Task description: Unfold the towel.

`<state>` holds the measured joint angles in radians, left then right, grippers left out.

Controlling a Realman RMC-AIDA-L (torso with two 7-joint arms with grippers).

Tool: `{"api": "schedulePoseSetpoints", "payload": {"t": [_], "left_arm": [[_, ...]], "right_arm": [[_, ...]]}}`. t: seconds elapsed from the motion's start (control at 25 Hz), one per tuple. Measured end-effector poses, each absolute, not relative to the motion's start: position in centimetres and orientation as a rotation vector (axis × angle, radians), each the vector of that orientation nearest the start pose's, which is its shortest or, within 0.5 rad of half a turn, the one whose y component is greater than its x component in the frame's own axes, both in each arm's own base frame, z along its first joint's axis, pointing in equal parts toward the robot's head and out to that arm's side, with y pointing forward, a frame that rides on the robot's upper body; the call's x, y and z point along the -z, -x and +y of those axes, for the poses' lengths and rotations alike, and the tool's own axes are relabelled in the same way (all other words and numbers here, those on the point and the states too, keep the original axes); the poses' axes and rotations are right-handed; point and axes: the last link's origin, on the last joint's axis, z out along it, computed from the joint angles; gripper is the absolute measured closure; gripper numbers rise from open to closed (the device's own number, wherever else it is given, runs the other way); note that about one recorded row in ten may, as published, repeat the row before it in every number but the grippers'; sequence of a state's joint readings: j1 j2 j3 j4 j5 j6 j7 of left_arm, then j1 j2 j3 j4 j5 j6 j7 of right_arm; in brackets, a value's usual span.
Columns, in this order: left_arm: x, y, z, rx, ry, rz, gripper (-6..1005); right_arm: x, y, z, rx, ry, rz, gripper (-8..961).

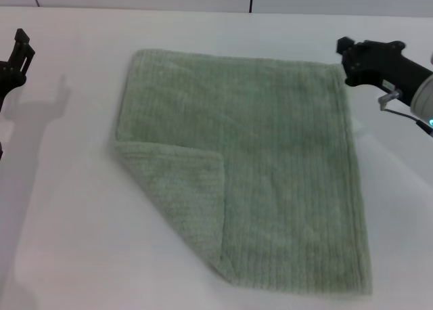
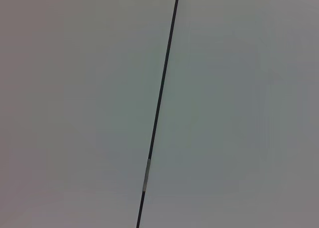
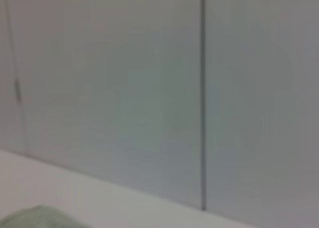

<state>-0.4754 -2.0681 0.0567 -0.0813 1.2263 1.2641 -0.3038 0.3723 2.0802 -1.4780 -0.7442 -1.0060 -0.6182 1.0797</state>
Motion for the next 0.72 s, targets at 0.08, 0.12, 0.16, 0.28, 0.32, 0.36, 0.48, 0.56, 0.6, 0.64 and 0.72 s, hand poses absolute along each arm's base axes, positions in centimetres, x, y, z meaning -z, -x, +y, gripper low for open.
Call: {"api": "schedulePoseSetpoints", "payload": {"t": [0.08,0.12,0.16,0.28,0.32,0.36,0.48,0.56,0.6,0.64,0.72], "left_arm": [[-1.2,34.8,32.6,0.794,1.415,-0.666,200],[-1.2,34.8,32.6,0.794,1.415,-0.666,200],[-1.2,34.9,32.6,0.794,1.415,-0.666,200],[-1.3,34.8,32.7,0.794,1.416,-0.664,200],[-1.3,34.8,32.7,0.794,1.416,-0.662,200],[-1.3,34.8,32.7,0.794,1.416,-0.662,200],[-1.4,34.7,32.8,0.795,1.418,-0.658,200],[-1.4,34.7,32.9,0.795,1.419,-0.657,200],[-1.4,34.7,32.9,0.795,1.419,-0.657,201],[-1.4,34.7,32.9,0.795,1.419,-0.656,201],[-1.4,34.6,33.0,0.795,1.420,-0.655,201]], "right_arm": [[3.0,-26.0,38.1,-0.534,2.168,0.663,938],[3.0,-26.0,38.1,-0.534,2.168,0.663,938],[3.0,-25.8,38.1,-0.502,2.201,0.725,938],[2.8,-25.9,38.1,-0.433,2.230,0.806,938],[2.8,-25.9,38.1,-0.433,2.230,0.806,938],[2.7,-26.0,38.2,-0.409,2.237,0.832,938],[2.1,-26.1,38.4,-0.327,2.269,0.925,937],[1.9,-26.1,38.4,-0.311,2.277,0.942,937],[1.7,-26.1,38.5,-0.293,2.285,0.957,937],[1.6,-26.0,38.5,-0.279,2.293,0.969,937],[1.3,-25.8,38.7,-0.254,2.303,0.990,937]]}}
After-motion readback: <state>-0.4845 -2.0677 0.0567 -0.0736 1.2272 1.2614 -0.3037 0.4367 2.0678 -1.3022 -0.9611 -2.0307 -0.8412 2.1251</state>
